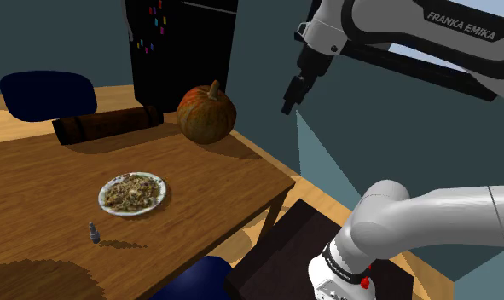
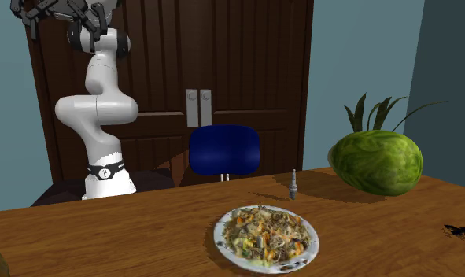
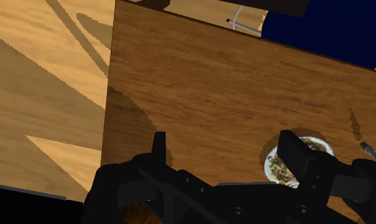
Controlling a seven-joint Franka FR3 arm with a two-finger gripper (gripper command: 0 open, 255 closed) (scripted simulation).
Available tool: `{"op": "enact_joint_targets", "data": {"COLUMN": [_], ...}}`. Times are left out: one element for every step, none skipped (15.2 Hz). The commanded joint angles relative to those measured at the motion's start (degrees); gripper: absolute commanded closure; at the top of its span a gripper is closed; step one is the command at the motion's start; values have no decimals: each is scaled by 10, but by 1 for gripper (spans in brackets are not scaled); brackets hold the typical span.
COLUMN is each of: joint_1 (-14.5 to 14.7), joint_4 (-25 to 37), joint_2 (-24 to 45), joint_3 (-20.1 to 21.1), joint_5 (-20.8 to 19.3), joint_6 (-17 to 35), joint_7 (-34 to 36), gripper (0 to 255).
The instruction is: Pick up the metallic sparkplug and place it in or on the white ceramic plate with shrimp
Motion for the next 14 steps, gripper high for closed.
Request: {"op": "enact_joint_targets", "data": {"joint_1": [0,3,7,10,13,16,19,23,25,28,31,33,35,37], "joint_4": [0,-8,-16,-23,-29,-34,-39,-44,-47,-50,-52,-54,-54,-54], "joint_2": [0,4,8,13,19,26,33,41,50,59,69,80,91,104], "joint_3": [0,10,20,30,40,50,60,70,81,91,102,112,123,134], "joint_5": [0,6,13,19,25,31,36,42,47,52,56,60,64,67], "joint_6": [0,12,24,36,49,62,74,87,100,113,126,139,152,165], "joint_7": [0,10,21,31,42,52,62,72,83,93,103,113,124,134], "gripper": [0,0,0,0,0,0,0,0,0,0,0,0,0,0]}}
